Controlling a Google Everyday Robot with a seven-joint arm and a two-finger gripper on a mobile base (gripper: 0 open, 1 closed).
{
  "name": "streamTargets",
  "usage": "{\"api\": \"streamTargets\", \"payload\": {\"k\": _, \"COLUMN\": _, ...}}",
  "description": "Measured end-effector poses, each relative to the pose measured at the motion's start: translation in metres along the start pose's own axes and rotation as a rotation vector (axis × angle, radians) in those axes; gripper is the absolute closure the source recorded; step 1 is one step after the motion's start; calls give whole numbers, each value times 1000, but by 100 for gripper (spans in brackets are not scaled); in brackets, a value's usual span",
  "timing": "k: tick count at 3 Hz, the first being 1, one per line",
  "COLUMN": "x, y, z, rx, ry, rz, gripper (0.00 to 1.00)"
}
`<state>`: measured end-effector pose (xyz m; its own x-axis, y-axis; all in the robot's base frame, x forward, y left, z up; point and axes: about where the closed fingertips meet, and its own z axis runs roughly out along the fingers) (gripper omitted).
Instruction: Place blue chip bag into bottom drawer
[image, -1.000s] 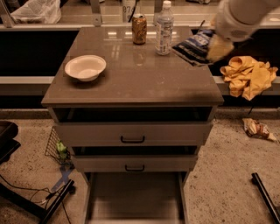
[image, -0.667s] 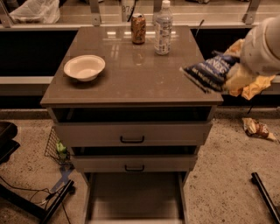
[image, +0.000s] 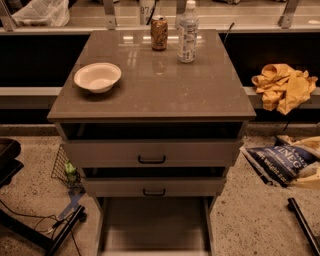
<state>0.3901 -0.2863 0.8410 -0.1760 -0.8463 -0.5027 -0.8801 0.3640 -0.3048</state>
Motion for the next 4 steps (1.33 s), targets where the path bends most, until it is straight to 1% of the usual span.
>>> {"api": "streamTargets", "payload": {"k": 1, "x": 0, "y": 1, "z": 15, "rx": -8, "ry": 10, "rz": -2, "gripper": 100}}
{"api": "streamTargets", "payload": {"k": 2, "x": 14, "y": 21, "z": 79, "rx": -33, "ry": 70, "rz": -3, "gripper": 100}}
{"api": "streamTargets", "payload": {"k": 3, "x": 44, "y": 57, "z": 148, "rx": -58, "ry": 28, "rz": 32, "gripper": 100}}
{"api": "streamTargets", "payload": {"k": 4, "x": 66, "y": 75, "z": 205, "rx": -72, "ry": -75, "rz": 33, "gripper": 100}}
